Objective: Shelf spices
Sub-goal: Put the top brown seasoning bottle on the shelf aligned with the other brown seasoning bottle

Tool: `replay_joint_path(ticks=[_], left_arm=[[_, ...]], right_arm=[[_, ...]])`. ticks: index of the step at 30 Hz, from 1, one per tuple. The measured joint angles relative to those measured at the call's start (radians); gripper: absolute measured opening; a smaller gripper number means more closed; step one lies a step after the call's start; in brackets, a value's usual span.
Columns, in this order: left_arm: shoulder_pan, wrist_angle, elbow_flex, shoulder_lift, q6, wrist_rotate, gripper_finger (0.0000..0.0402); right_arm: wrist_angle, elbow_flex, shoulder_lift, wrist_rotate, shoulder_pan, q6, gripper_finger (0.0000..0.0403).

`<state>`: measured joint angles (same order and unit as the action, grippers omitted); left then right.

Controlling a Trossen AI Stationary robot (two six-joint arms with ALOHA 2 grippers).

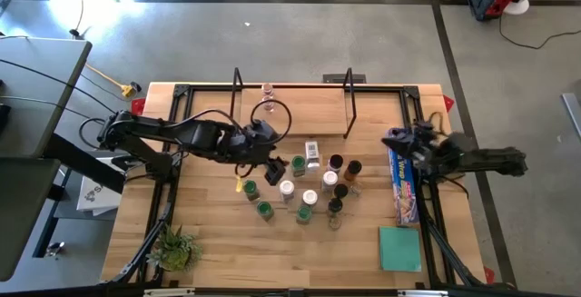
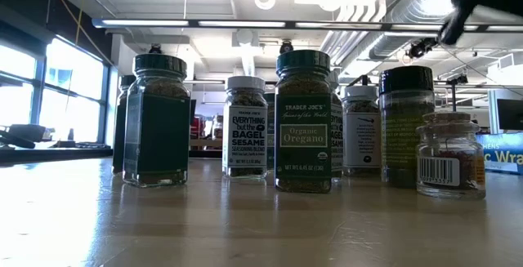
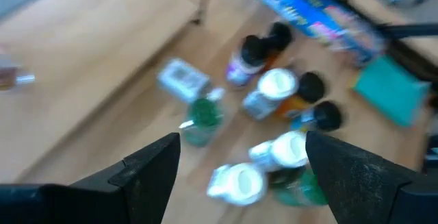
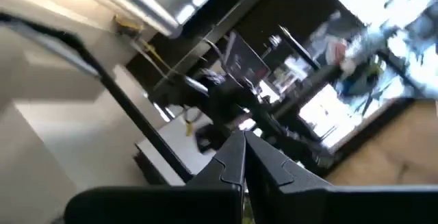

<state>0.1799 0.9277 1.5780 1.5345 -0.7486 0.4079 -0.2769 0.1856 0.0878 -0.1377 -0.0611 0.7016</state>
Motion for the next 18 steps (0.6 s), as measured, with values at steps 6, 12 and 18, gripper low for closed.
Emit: replay_joint_path(ticks=[6, 12, 18], left_arm=[[0.000, 0.168, 0.000, -0.075, 0.025, 0.117, 0.0309], [0.000, 0.291, 0.000, -0.158, 0.053, 0.201, 0.0309], [0.014, 0.394, 0.000, -0.220, 0.035, 0.212, 0.0309]], right_arm=[[0.637, 0.478, 0.330, 0.016, -0.013, -0.183, 0.0000], [1.072, 0.803, 0.732, 0.343, -0.024, -0.184, 0.0000], [1.119, 0.754, 0.897, 0.452, -0.157, -0.063, 0.0003]])
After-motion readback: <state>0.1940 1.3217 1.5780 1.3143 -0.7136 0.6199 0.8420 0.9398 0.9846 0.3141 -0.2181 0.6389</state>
